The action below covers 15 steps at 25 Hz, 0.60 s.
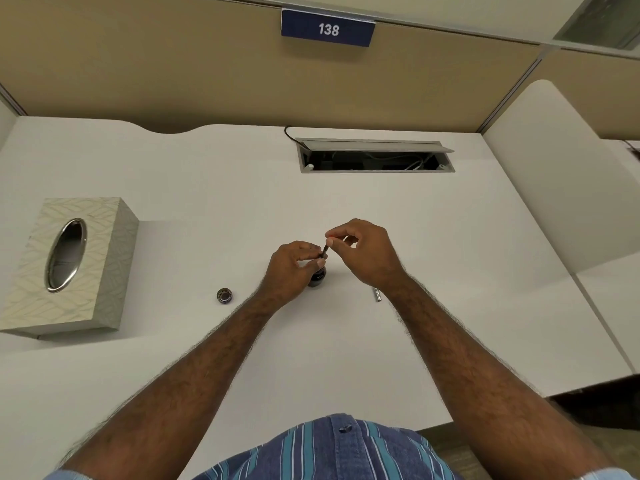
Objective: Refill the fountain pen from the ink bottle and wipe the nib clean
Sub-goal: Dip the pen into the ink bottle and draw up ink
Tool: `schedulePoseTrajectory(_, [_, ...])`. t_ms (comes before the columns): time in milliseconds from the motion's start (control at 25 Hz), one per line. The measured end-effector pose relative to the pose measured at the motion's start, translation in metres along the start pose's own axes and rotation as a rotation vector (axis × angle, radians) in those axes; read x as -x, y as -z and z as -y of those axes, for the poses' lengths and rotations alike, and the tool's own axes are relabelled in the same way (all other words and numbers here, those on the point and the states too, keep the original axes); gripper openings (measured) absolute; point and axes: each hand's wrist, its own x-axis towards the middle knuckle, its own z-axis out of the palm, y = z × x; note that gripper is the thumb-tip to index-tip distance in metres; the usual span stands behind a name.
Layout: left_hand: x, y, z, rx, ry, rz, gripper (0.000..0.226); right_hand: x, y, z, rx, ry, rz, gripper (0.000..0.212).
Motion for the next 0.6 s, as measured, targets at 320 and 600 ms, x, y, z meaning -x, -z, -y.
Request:
schedulePoseTrajectory(320, [-0.0001, 0.0013, -0.0014, 0.002, -0.014, -0.006, 0.015, -0.001, -0.0016, -0.0006, -0.041, -0.043, -0.033, 0.008])
schedulePoseTrajectory(600, [-0.0008, 0.0009, 0.001, -0.018, -0.01, 0.003, 0.015, -0.0022, 0.0003, 0.0009, 0.012, -0.029, -0.029, 0.006])
